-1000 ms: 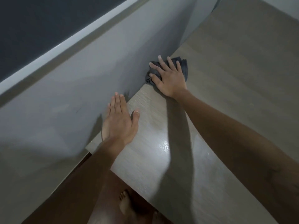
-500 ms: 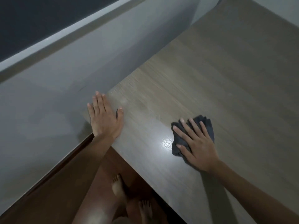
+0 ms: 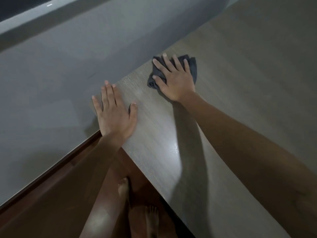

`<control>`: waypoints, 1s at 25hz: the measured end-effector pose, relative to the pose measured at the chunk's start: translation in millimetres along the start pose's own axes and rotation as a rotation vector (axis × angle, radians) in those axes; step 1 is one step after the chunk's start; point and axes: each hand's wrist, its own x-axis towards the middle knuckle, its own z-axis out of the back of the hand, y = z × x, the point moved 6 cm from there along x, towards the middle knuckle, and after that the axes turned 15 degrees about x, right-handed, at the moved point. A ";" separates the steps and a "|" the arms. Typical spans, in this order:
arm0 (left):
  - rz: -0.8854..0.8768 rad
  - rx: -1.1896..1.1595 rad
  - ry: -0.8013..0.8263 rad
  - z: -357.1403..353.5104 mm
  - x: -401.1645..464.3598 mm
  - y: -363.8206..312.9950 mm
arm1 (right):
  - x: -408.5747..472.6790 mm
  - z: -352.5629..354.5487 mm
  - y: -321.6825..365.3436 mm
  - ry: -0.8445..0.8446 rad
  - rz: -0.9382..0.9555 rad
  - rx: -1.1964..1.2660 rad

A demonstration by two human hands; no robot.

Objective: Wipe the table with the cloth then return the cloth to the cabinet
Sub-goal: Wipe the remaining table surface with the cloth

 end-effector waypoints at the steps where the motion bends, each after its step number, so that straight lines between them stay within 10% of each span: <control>1: -0.001 0.003 -0.001 0.3 1.2 0.3 | 7.2 -1.8 -0.8 0.005 -0.003 -0.001; 15: -0.004 -0.010 0.050 0.2 -20.8 -5.2 | -364.8 -15.4 -15.4 0.121 0.253 -0.010; 25: -0.002 -0.033 0.005 -2.7 -19.7 -4.8 | -149.1 -18.6 24.7 -0.002 0.133 -0.020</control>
